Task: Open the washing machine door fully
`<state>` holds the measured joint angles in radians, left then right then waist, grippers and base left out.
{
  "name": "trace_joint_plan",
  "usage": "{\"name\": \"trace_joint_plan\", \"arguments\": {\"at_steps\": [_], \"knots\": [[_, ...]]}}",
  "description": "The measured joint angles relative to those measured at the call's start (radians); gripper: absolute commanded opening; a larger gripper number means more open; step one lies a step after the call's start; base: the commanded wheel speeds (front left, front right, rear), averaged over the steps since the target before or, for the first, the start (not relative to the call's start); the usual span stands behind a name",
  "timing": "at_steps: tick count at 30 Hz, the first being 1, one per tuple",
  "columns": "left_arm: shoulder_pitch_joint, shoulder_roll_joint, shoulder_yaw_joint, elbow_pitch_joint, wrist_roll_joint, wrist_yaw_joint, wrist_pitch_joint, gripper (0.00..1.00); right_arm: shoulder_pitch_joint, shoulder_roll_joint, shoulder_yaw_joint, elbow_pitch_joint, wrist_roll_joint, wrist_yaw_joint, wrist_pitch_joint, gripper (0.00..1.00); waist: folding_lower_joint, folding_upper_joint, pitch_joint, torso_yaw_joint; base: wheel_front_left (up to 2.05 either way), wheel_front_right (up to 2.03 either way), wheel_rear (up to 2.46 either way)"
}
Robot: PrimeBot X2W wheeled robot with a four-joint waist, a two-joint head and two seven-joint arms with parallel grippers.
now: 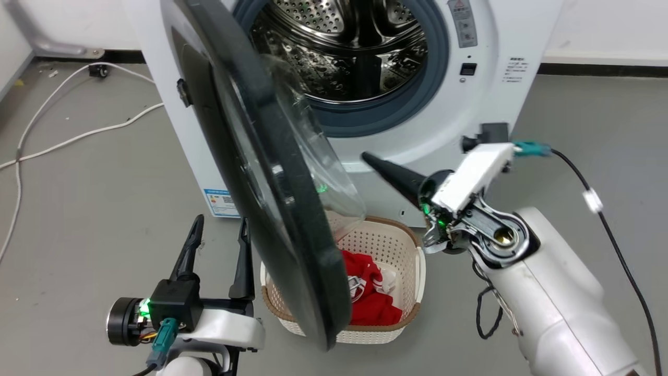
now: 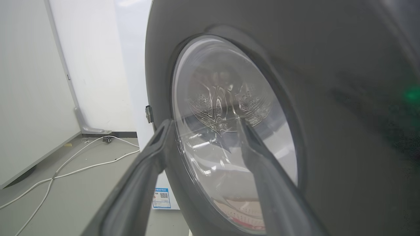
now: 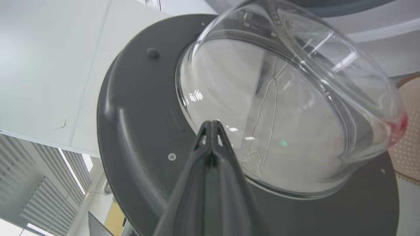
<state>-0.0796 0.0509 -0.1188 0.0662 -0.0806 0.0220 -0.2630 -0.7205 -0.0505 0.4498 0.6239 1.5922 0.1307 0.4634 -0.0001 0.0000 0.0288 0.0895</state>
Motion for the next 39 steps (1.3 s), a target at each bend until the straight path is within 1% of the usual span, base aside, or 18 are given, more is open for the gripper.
{"name": "trace_joint_plan", "arguments": {"at_steps": [1, 2, 3, 4, 9, 13, 16, 18, 19, 21, 23, 24, 25, 27, 30, 33, 35, 39], "knots": [[0.002, 0.0, 0.005, -0.003, 0.002, 0.0, 0.0, 1.0, 0.019, -0.002, -0.019, -0.01, -0.007, 0.0, -0.058, 0.0, 0.0, 0.0, -0.001, -0.007, 0.0, 0.0, 0.0], [0.006, 0.0, 0.01, -0.005, 0.006, 0.0, 0.0, 1.0, 0.04, -0.006, -0.036, -0.025, -0.021, 0.0, -0.113, 0.33, 0.0, 0.0, -0.001, -0.015, 0.0, 0.0, 0.0], [0.011, 0.0, 0.017, -0.007, 0.007, 0.002, 0.0, 1.0, 0.065, -0.01, -0.055, -0.042, -0.028, 0.0, -0.16, 0.83, 0.0, 0.0, -0.002, -0.023, 0.0, 0.0, 0.0], [0.014, 0.0, 0.025, -0.009, 0.008, 0.002, 0.0, 1.0, 0.092, -0.017, -0.074, -0.062, -0.034, 0.0, -0.209, 1.0, 0.0, 0.0, -0.002, -0.032, 0.0, 0.0, 0.0], [0.023, -0.001, 0.053, -0.011, 0.01, 0.005, 0.0, 1.0, 0.247, -0.089, -0.136, -0.136, -0.141, 0.0, -0.455, 1.0, 0.0, 0.0, -0.006, -0.069, 0.0, 0.0, 0.0], [0.035, -0.001, 0.07, -0.012, 0.01, 0.006, 0.0, 1.0, 0.365, -0.119, -0.161, -0.152, -0.252, 0.0, -0.637, 1.0, 0.0001, 0.0, -0.014, -0.089, 0.0, 0.0, 0.0], [0.039, 0.0, 0.083, -0.015, 0.013, 0.006, 0.0, 1.0, 0.429, -0.146, -0.202, -0.156, -0.374, 0.0, -0.713, 1.0, 0.0, 0.0, -0.018, -0.099, 0.0, 0.0, 0.0], [0.043, -0.001, 0.091, -0.016, 0.015, 0.006, 0.0, 1.0, 0.459, -0.159, -0.256, -0.167, -0.5, 0.0, -0.724, 1.0, 0.0001, 0.0, -0.021, -0.104, 0.0, 0.0, 0.0], [0.047, 0.0, 0.095, -0.017, 0.016, 0.006, 0.0, 1.0, 0.471, -0.156, -0.316, -0.192, -0.587, 0.0, -0.724, 1.0, 0.0001, 0.0, -0.022, -0.107, 0.0, 0.0, 0.0], [0.053, 0.0, 0.102, -0.017, 0.016, 0.005, 0.0, 1.0, 0.49, -0.141, -0.439, -0.276, -0.791, 0.0, -0.726, 1.0, 0.0001, 0.0, -0.024, -0.112, 0.0, 0.0, 0.0], [0.053, 0.0, 0.104, -0.018, 0.018, 0.004, 0.0, 1.0, 0.528, -0.101, -0.521, -0.386, -0.997, 0.0, -0.727, 1.0, 0.0001, 0.0, -0.024, -0.112, 0.0, 0.0, 0.0], [0.053, -0.001, 0.105, -0.019, 0.019, 0.004, 0.0, 1.0, 0.553, -0.081, -0.541, -0.444, -1.123, 0.0, -0.727, 1.0, 0.0001, 0.0, -0.024, -0.111, 0.0, 0.0, 0.0], [0.053, -0.001, 0.106, -0.018, 0.019, 0.003, 0.0, 1.0, 0.571, -0.056, -0.551, -0.496, -1.197, 0.0, -0.727, 1.0, 0.0001, 0.0, -0.025, -0.11, 0.0, 0.0, 0.0], [0.053, -0.001, 0.108, -0.018, 0.02, 0.003, 0.0, 1.0, 0.605, -0.032, -0.545, -0.581, -1.35, 0.0, -0.727, 1.0, 0.0001, 0.0, -0.026, -0.108, 0.0, 0.0, 0.0], [0.053, -0.001, 0.109, -0.017, 0.021, -0.001, 0.0, 1.0, 0.662, -0.012, -0.514, -0.652, -1.487, 0.0, -0.727, 1.0, 0.0001, 0.0, -0.028, -0.106, 0.0, 0.0, 0.0], [0.053, -0.001, 0.109, -0.016, 0.024, -0.004, 0.0, 1.0, 0.701, -0.004, -0.483, -0.671, -1.558, 0.0, -0.727, 1.0, 0.0001, 0.0, -0.03, -0.104, 0.0, 0.0, 0.0], [0.053, -0.001, 0.107, -0.016, 0.024, -0.004, 0.0, 1.0, 0.718, -0.002, -0.478, -0.662, -1.579, 0.0, -0.727, 1.0, 0.0001, 0.0, -0.03, -0.101, 0.0, 0.0, 0.0], [0.053, -0.001, 0.105, -0.015, 0.027, -0.011, 0.0, 1.0, 0.747, -0.002, -0.478, -0.633, -1.559, 0.0, -0.727, 1.0, 0.0001, 0.0, -0.032, -0.097, 0.0, 0.0, 0.0]]}}
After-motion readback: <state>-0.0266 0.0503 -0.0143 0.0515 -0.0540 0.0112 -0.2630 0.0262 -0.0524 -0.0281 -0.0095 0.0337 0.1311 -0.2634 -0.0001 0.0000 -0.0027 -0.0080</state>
